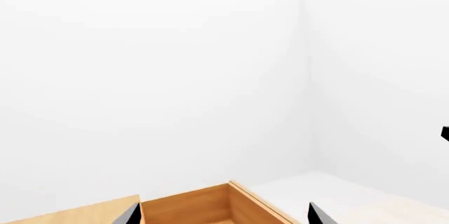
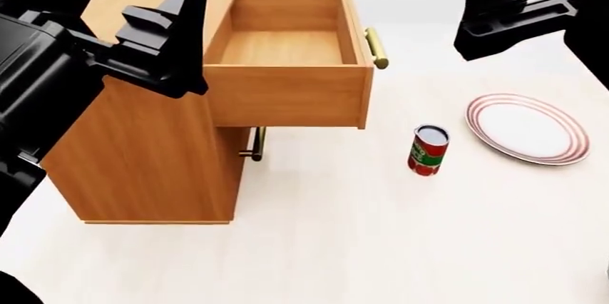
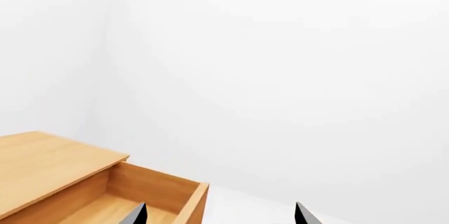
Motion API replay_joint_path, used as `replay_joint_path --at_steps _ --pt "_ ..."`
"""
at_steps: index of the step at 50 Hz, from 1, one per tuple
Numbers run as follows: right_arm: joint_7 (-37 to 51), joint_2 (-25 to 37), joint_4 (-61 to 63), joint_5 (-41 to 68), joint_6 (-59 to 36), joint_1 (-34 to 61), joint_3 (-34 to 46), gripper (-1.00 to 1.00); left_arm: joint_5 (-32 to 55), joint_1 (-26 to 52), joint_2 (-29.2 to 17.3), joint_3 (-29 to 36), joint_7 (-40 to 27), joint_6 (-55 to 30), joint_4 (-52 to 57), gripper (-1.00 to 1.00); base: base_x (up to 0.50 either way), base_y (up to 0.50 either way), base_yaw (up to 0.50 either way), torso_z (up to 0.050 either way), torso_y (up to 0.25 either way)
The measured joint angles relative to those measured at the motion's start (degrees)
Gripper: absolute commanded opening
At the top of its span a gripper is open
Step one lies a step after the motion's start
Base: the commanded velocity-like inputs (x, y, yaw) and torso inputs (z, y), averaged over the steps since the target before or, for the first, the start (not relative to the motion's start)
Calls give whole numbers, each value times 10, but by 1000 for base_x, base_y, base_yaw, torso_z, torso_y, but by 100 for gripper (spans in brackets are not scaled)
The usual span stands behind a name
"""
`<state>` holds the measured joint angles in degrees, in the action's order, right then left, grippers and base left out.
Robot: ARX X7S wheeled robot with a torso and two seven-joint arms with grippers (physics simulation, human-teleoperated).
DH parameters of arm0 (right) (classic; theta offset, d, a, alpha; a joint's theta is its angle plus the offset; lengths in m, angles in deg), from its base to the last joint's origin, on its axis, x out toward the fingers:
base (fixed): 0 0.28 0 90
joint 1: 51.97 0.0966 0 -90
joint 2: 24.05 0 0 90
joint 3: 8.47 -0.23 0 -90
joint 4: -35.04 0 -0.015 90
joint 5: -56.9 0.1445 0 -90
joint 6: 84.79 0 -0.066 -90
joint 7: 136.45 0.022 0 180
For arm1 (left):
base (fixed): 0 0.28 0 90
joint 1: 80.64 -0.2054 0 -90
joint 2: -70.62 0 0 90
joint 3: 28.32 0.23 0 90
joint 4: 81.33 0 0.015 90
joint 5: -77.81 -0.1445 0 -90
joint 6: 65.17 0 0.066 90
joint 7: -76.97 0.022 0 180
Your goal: Put the bowl in the top drawer of the cabinet.
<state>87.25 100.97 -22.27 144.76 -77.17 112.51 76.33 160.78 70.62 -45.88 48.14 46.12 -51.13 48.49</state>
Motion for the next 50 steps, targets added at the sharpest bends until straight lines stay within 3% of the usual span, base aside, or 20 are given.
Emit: replay_joint_path --at_steps 15,24,38,50 --pt "34 25 -22 44 4 20 15 100 25 6 -8 4 -19 5 -4 100 55 15 0 0 0" --pt "107 83 -76 157 2 68 67 100 131 23 -33 7 -93 23 -31 100 0 0 0 0 0" --pt "198 219 -191 350 -30 187 224 100 302 70 -100 37 -203 71 -69 100 0 0 0 0 0" --pt "146 328 -235 375 -61 317 420 100 409 85 -158 47 -263 113 -70 100 0 0 0 0 0"
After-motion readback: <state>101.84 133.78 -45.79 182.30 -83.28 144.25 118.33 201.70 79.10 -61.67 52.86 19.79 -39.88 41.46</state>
